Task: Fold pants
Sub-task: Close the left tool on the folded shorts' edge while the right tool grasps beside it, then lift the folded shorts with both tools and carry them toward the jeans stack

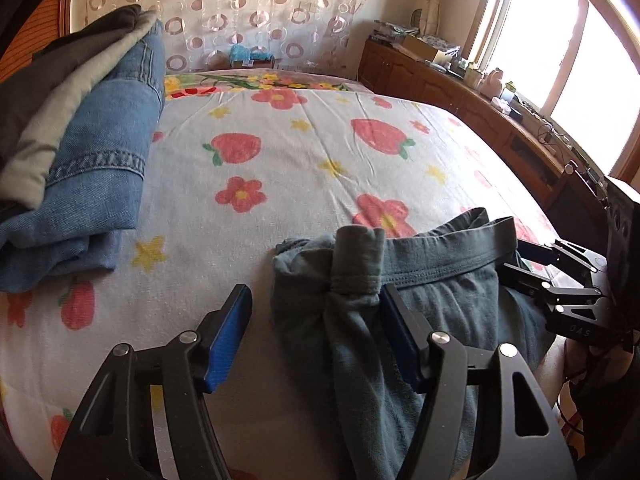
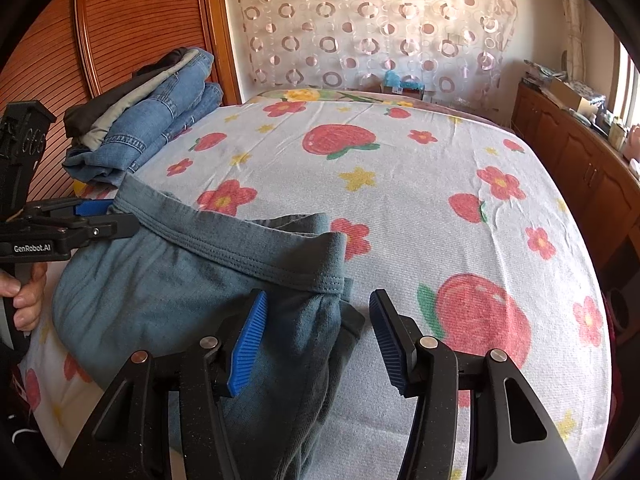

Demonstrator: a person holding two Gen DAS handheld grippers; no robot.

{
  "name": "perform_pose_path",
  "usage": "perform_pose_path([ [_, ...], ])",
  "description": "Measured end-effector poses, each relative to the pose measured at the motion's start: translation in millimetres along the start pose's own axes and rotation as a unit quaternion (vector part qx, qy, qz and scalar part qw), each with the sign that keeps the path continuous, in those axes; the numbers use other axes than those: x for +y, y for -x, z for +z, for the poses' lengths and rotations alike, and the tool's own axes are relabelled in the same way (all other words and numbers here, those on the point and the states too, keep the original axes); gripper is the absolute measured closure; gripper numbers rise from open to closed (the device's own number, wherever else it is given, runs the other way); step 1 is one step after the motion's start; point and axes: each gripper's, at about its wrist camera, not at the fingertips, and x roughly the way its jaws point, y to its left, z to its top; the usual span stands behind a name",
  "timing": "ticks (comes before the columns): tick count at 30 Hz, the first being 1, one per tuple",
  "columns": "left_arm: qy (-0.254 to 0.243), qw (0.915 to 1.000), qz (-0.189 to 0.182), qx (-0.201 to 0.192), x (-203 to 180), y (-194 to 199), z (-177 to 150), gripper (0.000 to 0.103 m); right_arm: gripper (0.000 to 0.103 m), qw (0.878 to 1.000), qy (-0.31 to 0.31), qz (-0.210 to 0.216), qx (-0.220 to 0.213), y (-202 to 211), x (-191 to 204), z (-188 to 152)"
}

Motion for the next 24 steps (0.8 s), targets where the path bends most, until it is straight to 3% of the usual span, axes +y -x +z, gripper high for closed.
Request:
perform_pose_path([
  [6, 0.003, 1.0, -0.007, -0.005, 1, 0, 0, 0.038, 0.048, 1.0, 0.004, 0.0, 0.001, 0, 1, 0],
  [11, 0.0, 0.9992, -0.038, -0.008, -2, 1, -2, 0.071, 0.062, 1.0, 0.012, 0.01, -0.001, 0, 4, 0],
  [14, -0.006, 0.9992, -0.037, -0.015, -7, 5, -1, 0.079, 0.071, 1.0, 0.016, 0.016, -0.002, 0, 6, 0],
  [24, -0.016, 0.9978, -0.042, -0.048, -18, 25, 1, 0.083, 0.087, 0.999, 0.014, 0.028, -0.005, -1, 8, -3],
])
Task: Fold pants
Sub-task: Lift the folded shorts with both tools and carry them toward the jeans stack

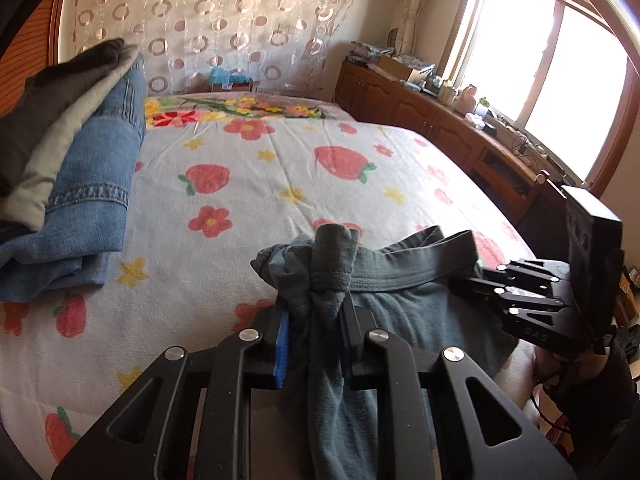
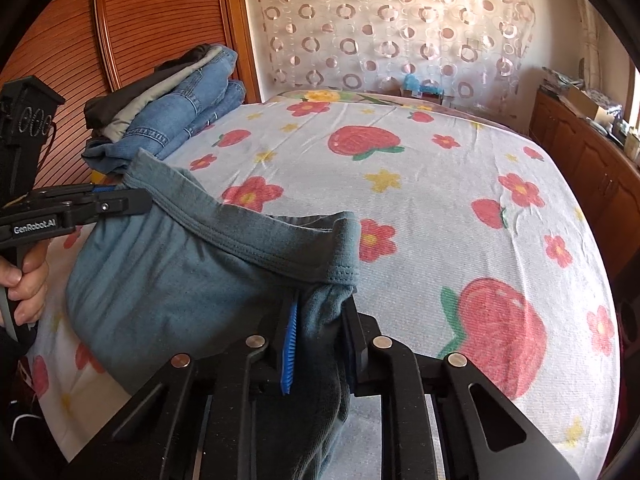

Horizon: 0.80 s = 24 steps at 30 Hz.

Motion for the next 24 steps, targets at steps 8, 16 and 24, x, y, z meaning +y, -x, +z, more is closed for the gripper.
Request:
perform_pose_path([
  [8, -0.01, 0.9995, -0.009, -0.029, -11, 20, 6, 0.084, 0.093, 1.0, 0.007, 0.001, -0.009, 10, 8, 2],
  [16, -0.023, 0.9969, -0.009, -0.075, -21, 55, 21, 0.085, 0.093, 0.998, 0.013, 0.009, -0.06, 50, 15, 16],
  [24, -0.037, 0.9927, 0.004, -0.114, -20, 85, 37, 0.085, 0.093, 0.994, 0.042, 0.004, -0.098, 78, 26, 36],
])
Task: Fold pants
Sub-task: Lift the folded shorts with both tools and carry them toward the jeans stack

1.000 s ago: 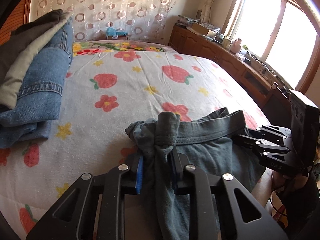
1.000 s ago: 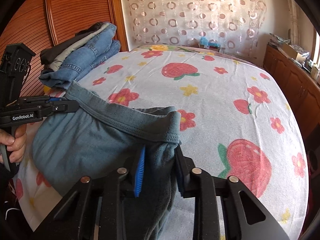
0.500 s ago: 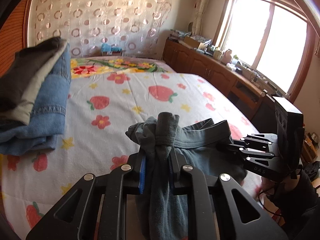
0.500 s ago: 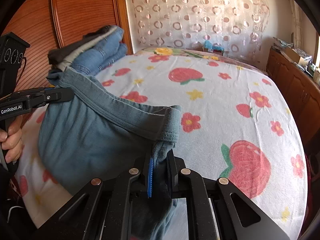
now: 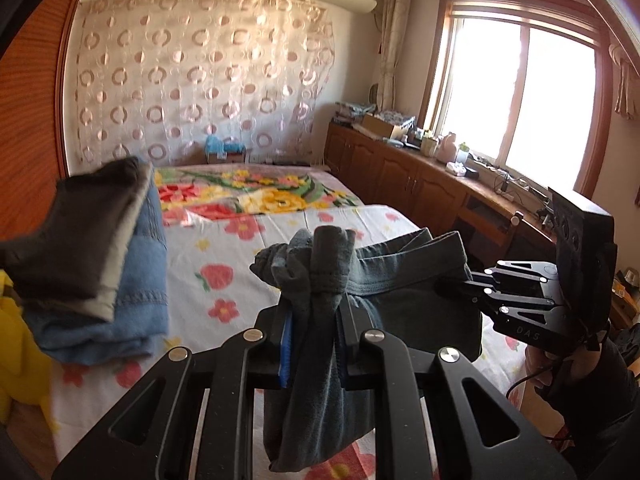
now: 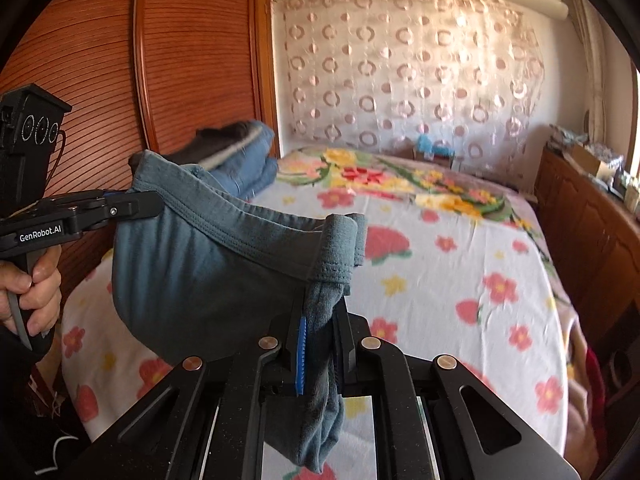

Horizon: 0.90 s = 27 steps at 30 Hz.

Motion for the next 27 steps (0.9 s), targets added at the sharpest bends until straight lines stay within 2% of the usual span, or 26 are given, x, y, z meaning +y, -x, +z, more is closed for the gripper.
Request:
perform_pose_path([
  [9, -0.008, 0.9995, 0.018, -0.023, 13, 16, 11, 0.085, 0.093, 0.999, 0.029, 0.004, -0.022, 4, 9, 21],
  [27, 0.003, 0.9962, 0.075, -0.044, 54, 27, 40, 0.085, 0.093, 0.995, 0.075, 0.044, -0.045, -47, 3, 63],
])
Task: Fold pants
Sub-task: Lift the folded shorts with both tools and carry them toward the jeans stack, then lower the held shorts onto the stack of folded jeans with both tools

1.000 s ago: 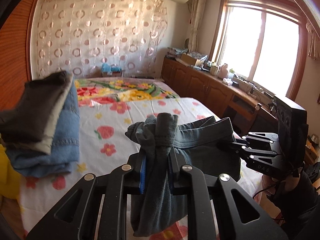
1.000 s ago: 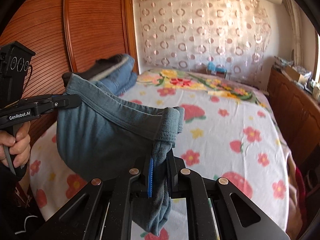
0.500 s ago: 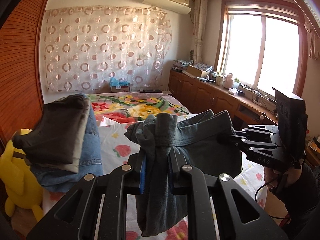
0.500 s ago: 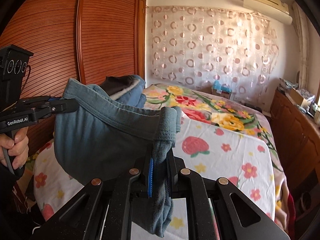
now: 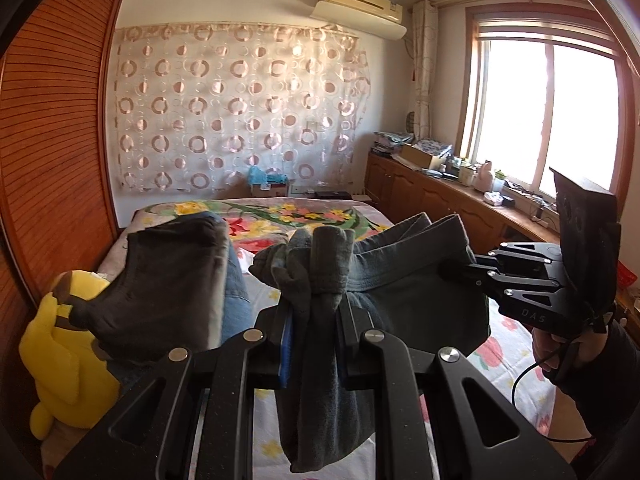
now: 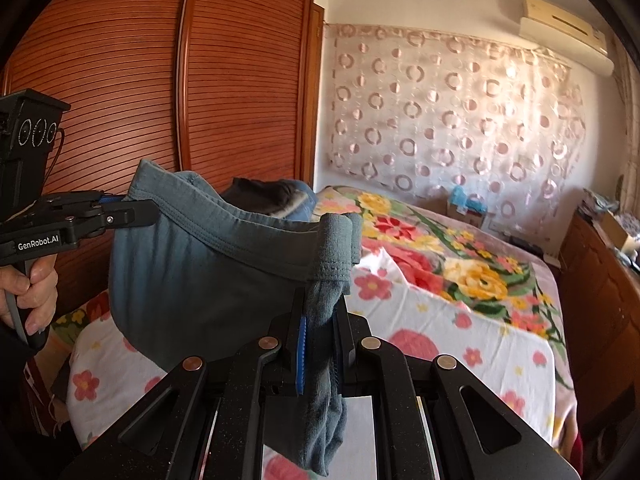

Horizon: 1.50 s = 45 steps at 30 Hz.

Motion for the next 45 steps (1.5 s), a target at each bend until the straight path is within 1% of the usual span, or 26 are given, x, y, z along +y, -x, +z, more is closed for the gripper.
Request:
perform_pose_path([
  [12, 0.003, 0.9997, 0.024, -0.002, 21, -14, 18, 0.085, 0.093, 0.999, 0.028, 0.014, -0.014, -32, -22, 17],
  [21, 0.011, 0.9993, 0.036, -0.009, 44, -20, 26, 0.085, 0.093, 0.999, 0.041, 0.022, -0.024, -67, -27, 37],
  [28, 0.025, 0.9982, 0.053, -0.017, 65, -23, 35, 0.085, 0.093, 0.996, 0.064, 0.031, -0.05, -89, -28, 56],
  [31, 0.03, 0.997, 0.067, -0.023, 74, -22, 34, 0.085, 0.093, 0.995, 0.079, 0.035, -0.057, -107, -27, 65],
  [33, 0.039, 0.9956, 0.076, -0.038, 83, -19, 31, 0.085, 0.093, 0.994, 0.084, 0.039, -0.057, -122, -26, 72],
  [35, 0.046, 0.9949, 0.079, -0.043, 89, -19, 27, 0.085, 0.093, 0.993, 0.089, 0.044, -0.057, -137, -23, 77],
  [39, 0.056, 0.9931, 0.095, -0.04, 99, -24, 19, 0.085, 0.093, 0.992, 0.095, 0.053, -0.058, -159, -19, 83],
  [41, 0.062, 0.9925, 0.097, -0.04, 106, -24, 18, 0.085, 0.093, 0.992, 0.1, 0.055, -0.058, -170, -18, 86],
  [45, 0.08, 0.9904, 0.104, -0.044, 115, -24, 17, 0.085, 0.093, 0.99, 0.111, 0.059, -0.06, -178, -18, 89],
])
